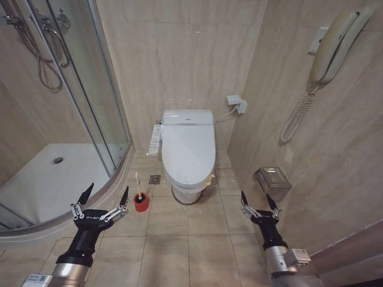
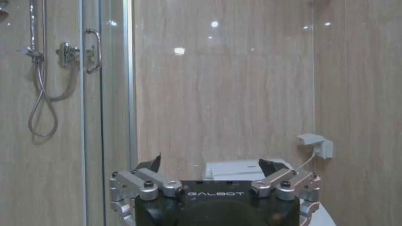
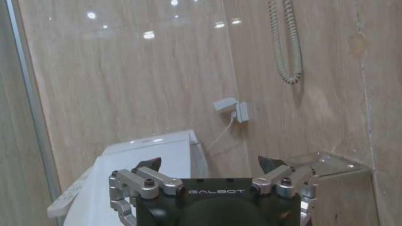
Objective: Open the toilet lid, clean the toilet bowl with a toilet brush, close the toilet lid, and flush.
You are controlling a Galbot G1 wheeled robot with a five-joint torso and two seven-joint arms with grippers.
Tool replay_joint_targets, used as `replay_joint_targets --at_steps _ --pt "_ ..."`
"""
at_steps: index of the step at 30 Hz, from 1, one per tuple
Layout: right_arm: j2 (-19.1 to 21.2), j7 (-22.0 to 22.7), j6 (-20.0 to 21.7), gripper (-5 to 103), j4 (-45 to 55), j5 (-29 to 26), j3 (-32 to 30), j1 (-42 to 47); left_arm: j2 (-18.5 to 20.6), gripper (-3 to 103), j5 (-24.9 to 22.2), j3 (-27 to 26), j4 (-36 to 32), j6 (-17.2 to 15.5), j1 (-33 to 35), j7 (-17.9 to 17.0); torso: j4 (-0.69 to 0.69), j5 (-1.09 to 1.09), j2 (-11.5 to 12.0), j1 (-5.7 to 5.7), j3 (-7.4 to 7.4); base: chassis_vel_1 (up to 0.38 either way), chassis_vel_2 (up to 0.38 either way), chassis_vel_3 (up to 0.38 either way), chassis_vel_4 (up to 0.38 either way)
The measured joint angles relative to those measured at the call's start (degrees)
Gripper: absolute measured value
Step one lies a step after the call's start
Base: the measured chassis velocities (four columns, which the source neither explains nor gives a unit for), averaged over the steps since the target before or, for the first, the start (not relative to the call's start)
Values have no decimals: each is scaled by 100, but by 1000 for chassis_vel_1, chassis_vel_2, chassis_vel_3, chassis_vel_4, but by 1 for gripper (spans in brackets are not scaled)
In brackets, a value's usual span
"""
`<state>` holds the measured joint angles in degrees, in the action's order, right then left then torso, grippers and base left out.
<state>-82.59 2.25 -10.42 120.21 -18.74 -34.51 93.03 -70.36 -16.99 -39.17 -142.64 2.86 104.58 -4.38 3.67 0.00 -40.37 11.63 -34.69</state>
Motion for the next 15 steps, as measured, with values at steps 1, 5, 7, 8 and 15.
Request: replay_joint_targets --at_steps 1,5,7,8,15 --pt "-25 0 -32 100 14 21 5 13 0 100 0 0 0 0 0 0 0 0 0 0 0 0 0 0 0" --pt "-60 13 -139 100 4 73 9 47 0 100 0 0 0 0 0 0 0 -1 0 0 0 0 0 0 0" --pt "-64 20 -156 100 -3 88 9 60 0 100 0 0 0 0 0 0 0 0 0 0 0 0 0 0 0" --pt "-65 35 -188 100 -9 118 11 81 0 100 0 0 0 0 0 0 0 0 0 0 0 0 0 0 0" --pt "-50 86 -250 100 -56 278 -8 93 0 100 0 0 0 0 0 0 0 0 0 0 0 0 0 0 0"
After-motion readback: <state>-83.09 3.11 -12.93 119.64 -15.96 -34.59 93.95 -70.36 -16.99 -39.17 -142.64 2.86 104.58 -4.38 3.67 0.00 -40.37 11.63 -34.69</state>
